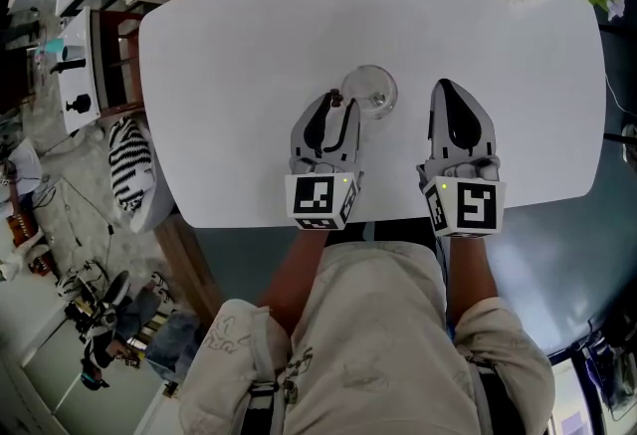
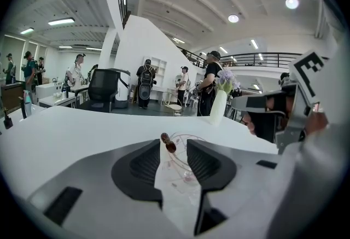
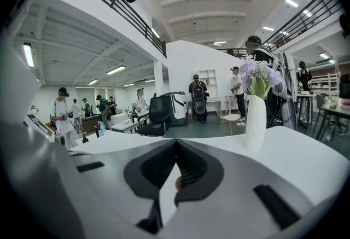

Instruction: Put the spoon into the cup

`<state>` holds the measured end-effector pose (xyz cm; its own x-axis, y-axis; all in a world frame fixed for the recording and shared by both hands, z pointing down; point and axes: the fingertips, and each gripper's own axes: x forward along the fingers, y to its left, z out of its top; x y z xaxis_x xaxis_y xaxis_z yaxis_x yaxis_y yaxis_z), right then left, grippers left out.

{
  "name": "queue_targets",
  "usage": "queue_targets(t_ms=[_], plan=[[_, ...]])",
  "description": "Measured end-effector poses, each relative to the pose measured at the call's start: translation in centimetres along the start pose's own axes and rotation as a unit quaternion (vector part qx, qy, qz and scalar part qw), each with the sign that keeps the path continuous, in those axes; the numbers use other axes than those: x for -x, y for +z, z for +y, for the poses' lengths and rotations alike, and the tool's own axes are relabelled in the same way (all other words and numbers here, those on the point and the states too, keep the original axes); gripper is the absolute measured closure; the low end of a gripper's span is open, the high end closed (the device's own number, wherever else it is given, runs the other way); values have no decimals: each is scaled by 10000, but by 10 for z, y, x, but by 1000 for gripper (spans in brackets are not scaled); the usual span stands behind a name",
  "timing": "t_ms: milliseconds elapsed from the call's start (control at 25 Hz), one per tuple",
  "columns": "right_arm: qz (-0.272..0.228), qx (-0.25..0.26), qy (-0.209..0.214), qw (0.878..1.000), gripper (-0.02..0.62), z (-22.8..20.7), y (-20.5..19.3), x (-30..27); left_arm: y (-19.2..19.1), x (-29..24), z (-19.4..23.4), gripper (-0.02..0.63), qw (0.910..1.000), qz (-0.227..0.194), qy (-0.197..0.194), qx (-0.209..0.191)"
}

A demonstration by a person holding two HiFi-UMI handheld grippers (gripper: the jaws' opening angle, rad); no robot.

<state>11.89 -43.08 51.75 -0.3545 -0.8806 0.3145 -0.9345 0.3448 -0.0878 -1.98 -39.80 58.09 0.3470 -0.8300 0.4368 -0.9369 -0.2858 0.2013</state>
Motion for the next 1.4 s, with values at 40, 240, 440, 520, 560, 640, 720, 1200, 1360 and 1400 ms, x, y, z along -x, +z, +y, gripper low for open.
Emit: queue_targets(t_ms=[40,240,440,520,560,640,720,1200,1360,1400], plan=[[-14,13,-3,10000,607,0,2,1,1,1,-1,467,10000,-12,0,-18],[-73,66,-50,9999,607,5,16,12,12,14,-2,459,9999,-132,10,-77],[-226,141,-81,9996,607,18,33,29,27,40,2,459,9993,-316,55,-199],[-293,187,-93,9994,607,26,41,37,35,54,7,459,9988,-420,91,-232],[-329,210,-98,9992,607,31,46,41,39,62,9,459,9985,-481,109,-248],[-400,244,-105,9988,607,41,54,52,47,78,14,459,9978,-590,140,-279],[-467,284,-114,9984,607,50,60,62,53,93,17,459,9970,-686,166,-311],[-1086,418,-285,9928,607,89,111,127,124,191,28,459,9842,-1600,361,-673],[-1294,580,-336,9893,607,93,131,148,152,226,23,460,9776,-1907,398,-798],[-1375,609,-350,9880,607,94,136,152,158,233,23,459,9760,-1961,410,-849]])
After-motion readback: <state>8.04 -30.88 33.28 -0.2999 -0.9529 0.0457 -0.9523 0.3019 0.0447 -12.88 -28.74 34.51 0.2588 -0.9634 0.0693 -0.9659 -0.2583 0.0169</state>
